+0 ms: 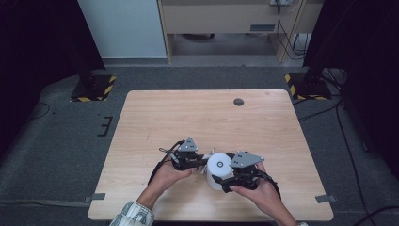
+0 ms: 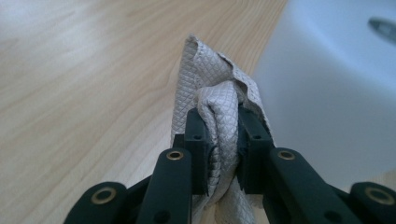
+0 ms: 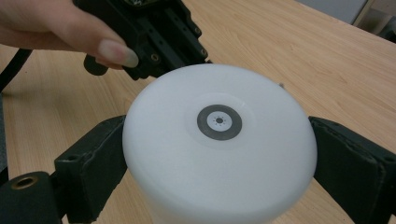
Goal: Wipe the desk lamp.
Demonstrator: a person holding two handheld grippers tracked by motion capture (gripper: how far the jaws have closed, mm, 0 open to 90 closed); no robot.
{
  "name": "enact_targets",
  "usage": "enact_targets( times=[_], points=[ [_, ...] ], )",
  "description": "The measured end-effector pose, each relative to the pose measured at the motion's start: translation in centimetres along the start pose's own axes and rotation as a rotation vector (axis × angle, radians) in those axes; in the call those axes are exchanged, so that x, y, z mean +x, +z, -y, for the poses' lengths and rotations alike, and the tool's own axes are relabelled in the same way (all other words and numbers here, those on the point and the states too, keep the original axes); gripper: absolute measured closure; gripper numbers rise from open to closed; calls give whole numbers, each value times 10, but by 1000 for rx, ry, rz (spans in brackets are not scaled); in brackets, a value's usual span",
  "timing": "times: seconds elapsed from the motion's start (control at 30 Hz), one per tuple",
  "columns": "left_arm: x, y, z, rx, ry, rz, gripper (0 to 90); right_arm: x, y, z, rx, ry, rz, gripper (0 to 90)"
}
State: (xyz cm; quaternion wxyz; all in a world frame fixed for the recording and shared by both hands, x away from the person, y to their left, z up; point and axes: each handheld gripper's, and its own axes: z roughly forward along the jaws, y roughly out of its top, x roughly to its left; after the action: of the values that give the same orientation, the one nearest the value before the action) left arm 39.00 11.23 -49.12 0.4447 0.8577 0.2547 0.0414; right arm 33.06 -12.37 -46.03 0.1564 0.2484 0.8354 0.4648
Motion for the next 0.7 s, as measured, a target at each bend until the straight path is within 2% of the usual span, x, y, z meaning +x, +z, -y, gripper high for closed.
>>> enact_targets(
  times=[0.47, 0.7],
  points=[
    [-21, -20, 17, 6, 7, 14, 764, 0, 1, 0, 3, -3, 13, 88],
    [-35, -26, 20, 7, 32, 29, 764, -2, 0, 0, 5, 3, 18, 87]
  ],
)
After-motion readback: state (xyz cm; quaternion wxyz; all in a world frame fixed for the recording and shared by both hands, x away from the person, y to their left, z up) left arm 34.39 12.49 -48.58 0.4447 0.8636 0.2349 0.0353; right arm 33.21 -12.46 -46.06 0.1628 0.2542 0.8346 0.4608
